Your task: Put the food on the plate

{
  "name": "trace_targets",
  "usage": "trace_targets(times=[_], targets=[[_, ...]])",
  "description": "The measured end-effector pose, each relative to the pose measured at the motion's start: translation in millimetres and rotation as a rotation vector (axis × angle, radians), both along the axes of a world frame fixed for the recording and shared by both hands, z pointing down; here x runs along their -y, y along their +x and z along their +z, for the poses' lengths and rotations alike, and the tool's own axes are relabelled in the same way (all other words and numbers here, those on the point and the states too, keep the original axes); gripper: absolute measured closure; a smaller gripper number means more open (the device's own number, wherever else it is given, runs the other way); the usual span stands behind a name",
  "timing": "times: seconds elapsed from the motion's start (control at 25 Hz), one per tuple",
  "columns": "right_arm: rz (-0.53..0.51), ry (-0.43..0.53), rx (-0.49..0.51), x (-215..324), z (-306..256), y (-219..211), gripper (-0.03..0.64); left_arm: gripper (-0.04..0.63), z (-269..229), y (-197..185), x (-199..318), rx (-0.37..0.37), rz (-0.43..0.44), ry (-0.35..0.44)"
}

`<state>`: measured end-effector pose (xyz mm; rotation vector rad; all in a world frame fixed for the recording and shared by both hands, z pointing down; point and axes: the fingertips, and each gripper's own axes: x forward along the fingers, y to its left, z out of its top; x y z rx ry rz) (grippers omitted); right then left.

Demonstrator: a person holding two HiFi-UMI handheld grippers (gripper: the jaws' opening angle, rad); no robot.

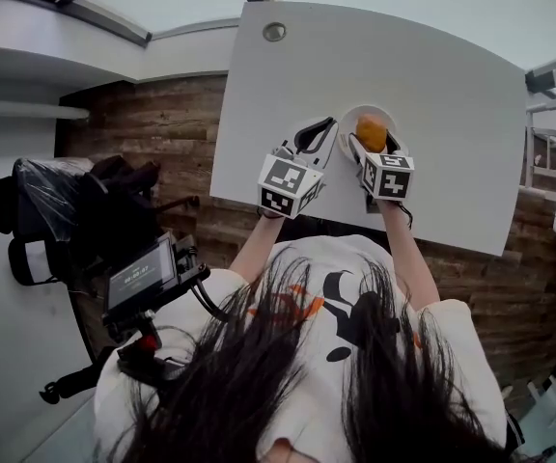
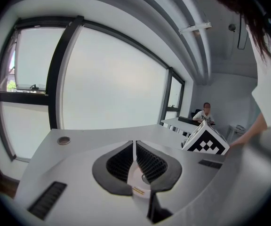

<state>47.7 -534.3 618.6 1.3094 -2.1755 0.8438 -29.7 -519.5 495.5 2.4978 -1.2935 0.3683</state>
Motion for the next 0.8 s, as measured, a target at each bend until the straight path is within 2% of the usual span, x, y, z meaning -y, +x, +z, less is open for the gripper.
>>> trace_targets(times=[0.52, 0.8], targets=[[0.002, -0.044, -0.022, 0, 25, -2, 0.25, 0.589, 0, 4, 3, -0.005, 0.003, 0.002], [0.002, -0.048, 0.001, 2, 27, -1, 0.25, 0.589, 0, 3, 4, -0.004, 0.005, 0.007]])
